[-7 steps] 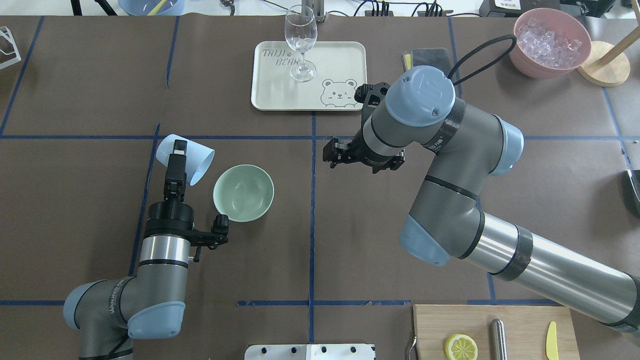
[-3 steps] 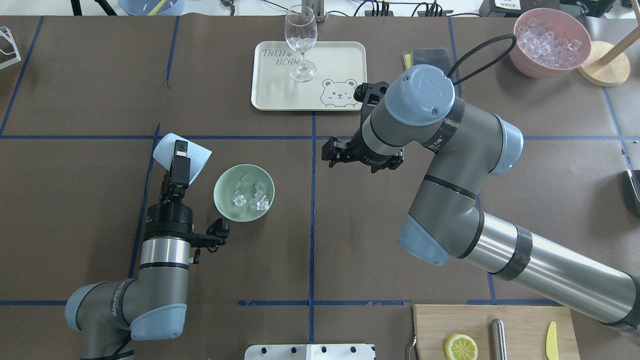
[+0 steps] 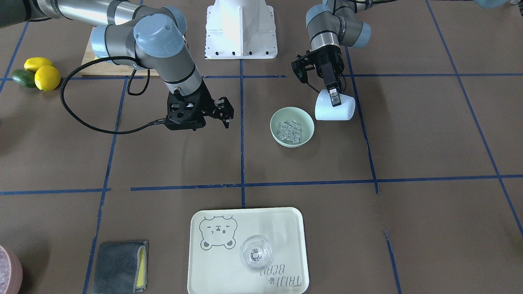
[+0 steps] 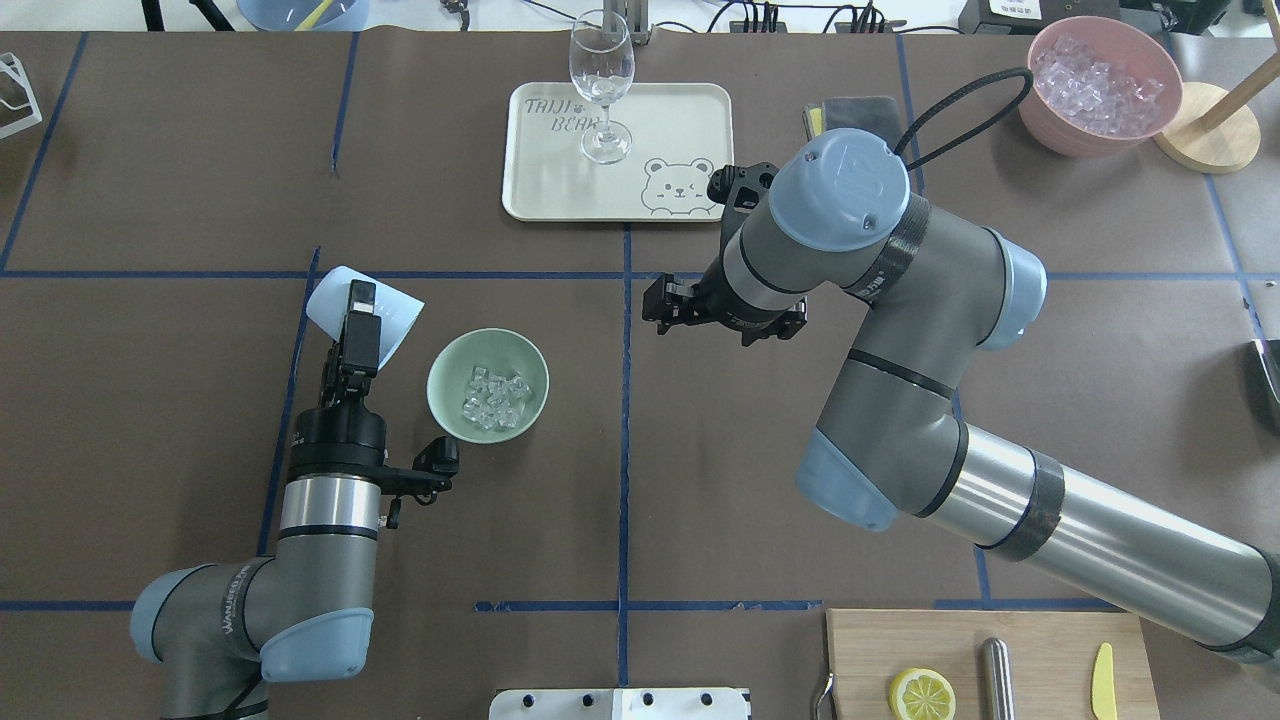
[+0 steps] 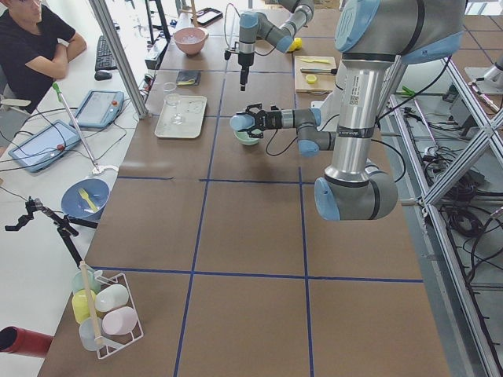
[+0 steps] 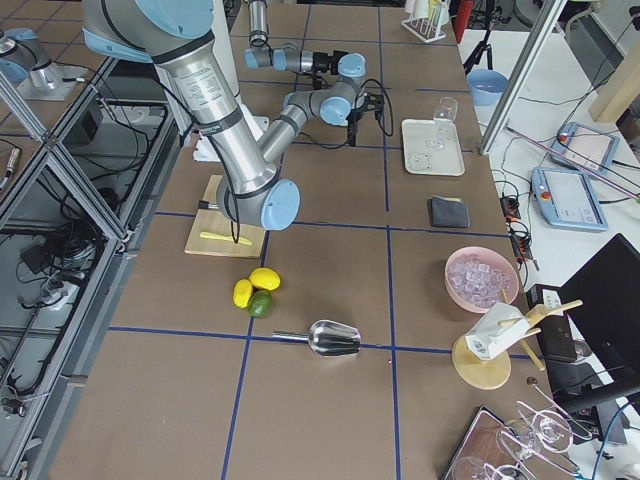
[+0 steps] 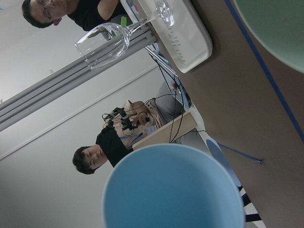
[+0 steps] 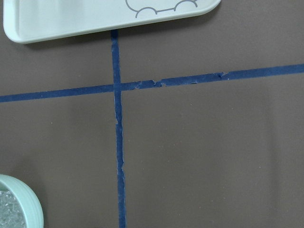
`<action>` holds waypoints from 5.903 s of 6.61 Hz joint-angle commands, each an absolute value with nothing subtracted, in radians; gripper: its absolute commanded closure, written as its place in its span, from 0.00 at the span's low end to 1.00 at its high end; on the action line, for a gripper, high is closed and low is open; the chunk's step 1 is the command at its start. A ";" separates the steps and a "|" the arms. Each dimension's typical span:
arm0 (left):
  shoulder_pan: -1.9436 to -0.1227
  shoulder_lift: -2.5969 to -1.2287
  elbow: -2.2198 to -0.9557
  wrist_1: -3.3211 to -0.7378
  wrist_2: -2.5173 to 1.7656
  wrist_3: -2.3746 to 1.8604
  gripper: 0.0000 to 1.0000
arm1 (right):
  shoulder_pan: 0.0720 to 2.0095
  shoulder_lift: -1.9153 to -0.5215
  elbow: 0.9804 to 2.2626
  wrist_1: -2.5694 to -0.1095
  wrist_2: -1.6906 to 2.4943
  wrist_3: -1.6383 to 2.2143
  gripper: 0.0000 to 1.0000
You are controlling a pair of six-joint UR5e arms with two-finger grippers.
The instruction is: Pour ice into bowl
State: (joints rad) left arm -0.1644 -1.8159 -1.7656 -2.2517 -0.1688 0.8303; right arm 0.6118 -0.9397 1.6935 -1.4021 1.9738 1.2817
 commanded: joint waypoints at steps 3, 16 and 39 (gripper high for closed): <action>-0.175 -1.801 -1.807 -2.341 -0.360 0.801 1.00 | 0.606 -0.931 1.695 -1.402 1.970 1.285 0.00; -0.380 -1.318 -1.894 -2.628 -0.722 -0.247 1.00 | 0.407 -0.602 1.309 -1.329 1.737 1.397 0.00; -0.316 -1.368 -1.560 -2.614 -0.641 -1.503 0.00 | 0.758 -1.250 1.979 -1.539 1.996 0.959 1.00</action>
State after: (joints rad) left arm -0.3163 -1.3706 -1.5555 -2.6128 -0.6413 -1.5028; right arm 0.7528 -1.2324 1.9720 -1.5400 1.9955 0.9787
